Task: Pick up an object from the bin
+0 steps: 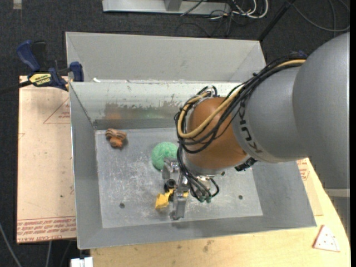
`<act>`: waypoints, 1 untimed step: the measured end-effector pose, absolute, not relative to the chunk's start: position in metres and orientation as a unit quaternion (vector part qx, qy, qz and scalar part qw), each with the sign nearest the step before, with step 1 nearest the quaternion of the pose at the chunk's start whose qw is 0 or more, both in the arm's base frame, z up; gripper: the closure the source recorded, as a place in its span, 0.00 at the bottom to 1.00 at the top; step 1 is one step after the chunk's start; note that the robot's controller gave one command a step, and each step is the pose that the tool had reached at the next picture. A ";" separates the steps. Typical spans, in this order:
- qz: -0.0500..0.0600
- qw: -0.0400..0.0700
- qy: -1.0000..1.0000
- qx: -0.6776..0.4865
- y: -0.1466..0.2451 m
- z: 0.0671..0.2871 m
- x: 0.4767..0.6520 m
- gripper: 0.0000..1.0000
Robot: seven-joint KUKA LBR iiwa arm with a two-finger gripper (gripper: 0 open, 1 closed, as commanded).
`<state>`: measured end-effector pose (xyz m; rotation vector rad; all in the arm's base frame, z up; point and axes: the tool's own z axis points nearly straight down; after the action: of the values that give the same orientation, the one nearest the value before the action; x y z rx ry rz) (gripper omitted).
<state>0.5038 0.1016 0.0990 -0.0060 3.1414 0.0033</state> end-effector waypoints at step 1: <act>0.001 0.000 0.997 0.078 0.092 0.070 0.521 1.00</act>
Offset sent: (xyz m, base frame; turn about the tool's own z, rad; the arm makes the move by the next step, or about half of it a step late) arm 0.0000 0.0000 0.0000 0.0000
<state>0.5214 0.0915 0.0696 0.2439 3.1312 0.0027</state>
